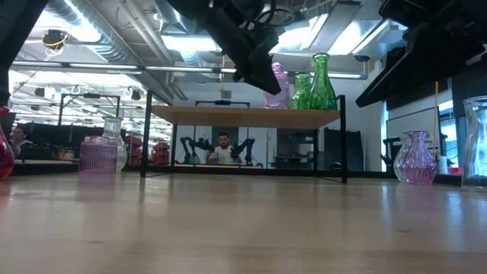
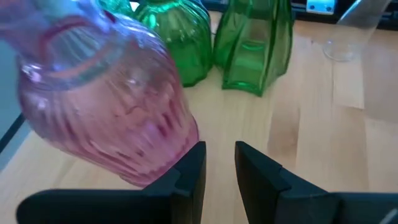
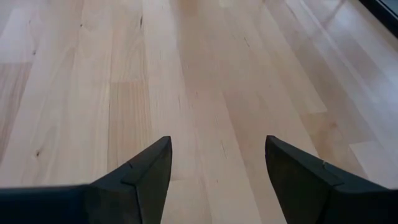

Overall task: Sort vases onto shelf
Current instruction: Put the bottom pink vase on the shelf

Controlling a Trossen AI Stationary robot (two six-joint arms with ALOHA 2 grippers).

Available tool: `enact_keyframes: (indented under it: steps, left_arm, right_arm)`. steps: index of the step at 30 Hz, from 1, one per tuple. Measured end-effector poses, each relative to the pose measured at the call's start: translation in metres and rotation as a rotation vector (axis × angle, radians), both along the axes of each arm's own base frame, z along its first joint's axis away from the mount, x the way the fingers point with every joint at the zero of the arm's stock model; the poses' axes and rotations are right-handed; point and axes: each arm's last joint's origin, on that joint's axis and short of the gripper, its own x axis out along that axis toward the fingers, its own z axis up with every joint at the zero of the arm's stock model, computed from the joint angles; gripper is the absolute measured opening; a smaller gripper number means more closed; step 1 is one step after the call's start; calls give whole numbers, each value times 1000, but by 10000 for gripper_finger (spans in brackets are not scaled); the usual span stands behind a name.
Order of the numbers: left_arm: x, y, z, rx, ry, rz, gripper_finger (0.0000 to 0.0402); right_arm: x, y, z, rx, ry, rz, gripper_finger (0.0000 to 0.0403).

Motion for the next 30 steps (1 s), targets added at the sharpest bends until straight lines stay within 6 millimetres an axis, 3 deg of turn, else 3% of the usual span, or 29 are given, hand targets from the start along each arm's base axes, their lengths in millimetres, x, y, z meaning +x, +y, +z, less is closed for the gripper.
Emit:
enact_keyframes:
  steps: [23, 30]
  left_arm:
    - [-13, 46, 7, 78, -62, 74, 78]
    - [-14, 51, 8, 75, -75, 76, 78]
  right_arm:
    - [0, 0, 0, -11, -5, -8, 238]
    - [0, 0, 0, -13, -5, -6, 238]
